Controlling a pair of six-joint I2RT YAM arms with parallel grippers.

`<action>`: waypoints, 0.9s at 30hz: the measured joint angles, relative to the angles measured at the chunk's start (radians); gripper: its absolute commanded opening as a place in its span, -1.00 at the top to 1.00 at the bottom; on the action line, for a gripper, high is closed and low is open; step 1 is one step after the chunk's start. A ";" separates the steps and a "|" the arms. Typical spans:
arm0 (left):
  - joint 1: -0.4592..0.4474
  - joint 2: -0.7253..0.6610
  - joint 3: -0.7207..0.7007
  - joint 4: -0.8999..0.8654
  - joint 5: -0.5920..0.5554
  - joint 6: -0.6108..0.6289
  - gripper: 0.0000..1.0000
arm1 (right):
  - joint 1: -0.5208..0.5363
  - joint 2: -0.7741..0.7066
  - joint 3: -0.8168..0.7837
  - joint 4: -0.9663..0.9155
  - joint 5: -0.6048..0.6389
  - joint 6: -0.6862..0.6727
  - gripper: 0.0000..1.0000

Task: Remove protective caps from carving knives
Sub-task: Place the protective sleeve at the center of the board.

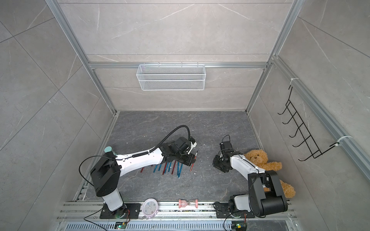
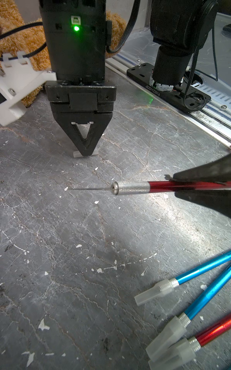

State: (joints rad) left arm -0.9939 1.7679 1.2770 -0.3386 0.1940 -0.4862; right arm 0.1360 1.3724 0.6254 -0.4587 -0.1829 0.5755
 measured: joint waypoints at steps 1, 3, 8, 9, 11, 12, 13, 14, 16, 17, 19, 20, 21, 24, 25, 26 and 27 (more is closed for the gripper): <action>0.000 0.000 0.000 0.000 0.000 0.000 1.00 | 0.000 -0.001 0.000 0.000 0.000 0.000 0.38; 0.000 0.000 0.000 -0.001 -0.003 -0.001 1.00 | 0.000 -0.005 0.000 -0.001 0.002 0.000 0.33; 0.000 0.008 0.005 -0.007 -0.006 -0.012 1.00 | 0.000 -0.029 0.001 -0.032 0.013 -0.011 0.24; -0.001 0.011 0.011 -0.011 -0.008 -0.017 1.00 | 0.000 -0.040 0.004 -0.047 0.015 -0.014 0.21; -0.002 0.023 0.028 -0.014 -0.008 -0.029 1.00 | 0.000 -0.062 0.019 -0.078 0.016 -0.020 0.15; -0.005 0.033 0.041 -0.014 -0.009 -0.037 1.00 | 0.000 -0.076 0.035 -0.097 0.016 -0.024 0.12; -0.006 0.041 0.052 -0.017 -0.010 -0.043 1.00 | 0.000 -0.088 0.050 -0.113 0.016 -0.029 0.11; -0.010 0.053 0.068 -0.023 -0.012 -0.051 1.00 | 0.000 -0.102 0.068 -0.127 0.019 -0.032 0.07; -0.023 0.079 0.105 -0.041 -0.029 -0.068 1.00 | 0.000 -0.129 0.101 -0.153 0.024 -0.042 -0.03; -0.030 0.093 0.124 -0.047 -0.037 -0.078 1.00 | 0.000 -0.142 0.121 -0.170 0.027 -0.049 -0.05; -0.048 0.119 0.164 -0.063 -0.052 -0.101 1.00 | -0.003 -0.156 0.157 -0.198 0.027 -0.065 -0.11; -0.057 0.135 0.184 -0.069 -0.061 -0.117 1.00 | -0.006 -0.158 0.172 -0.211 0.026 -0.072 -0.14; -0.064 0.148 0.201 -0.075 -0.068 -0.135 1.00 | -0.010 -0.159 0.185 -0.223 0.026 -0.080 -0.17; -0.080 0.185 0.243 -0.106 -0.096 -0.197 1.00 | -0.029 -0.161 0.208 -0.249 0.022 -0.100 -0.33; -0.085 0.200 0.254 -0.113 -0.104 -0.220 1.00 | -0.040 -0.163 0.211 -0.256 0.019 -0.108 -0.43; -0.088 0.214 0.264 -0.119 -0.107 -0.240 1.00 | -0.053 -0.165 0.211 -0.262 0.018 -0.114 -0.50; -0.089 0.227 0.271 -0.127 -0.110 -0.256 1.00 | -0.064 -0.165 0.211 -0.268 0.015 -0.122 -0.56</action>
State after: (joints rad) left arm -1.0832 1.9945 1.5482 -0.4660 0.0841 -0.7418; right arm 0.0723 1.2076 0.8364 -0.7265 -0.1680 0.4538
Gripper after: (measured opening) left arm 0.073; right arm 0.729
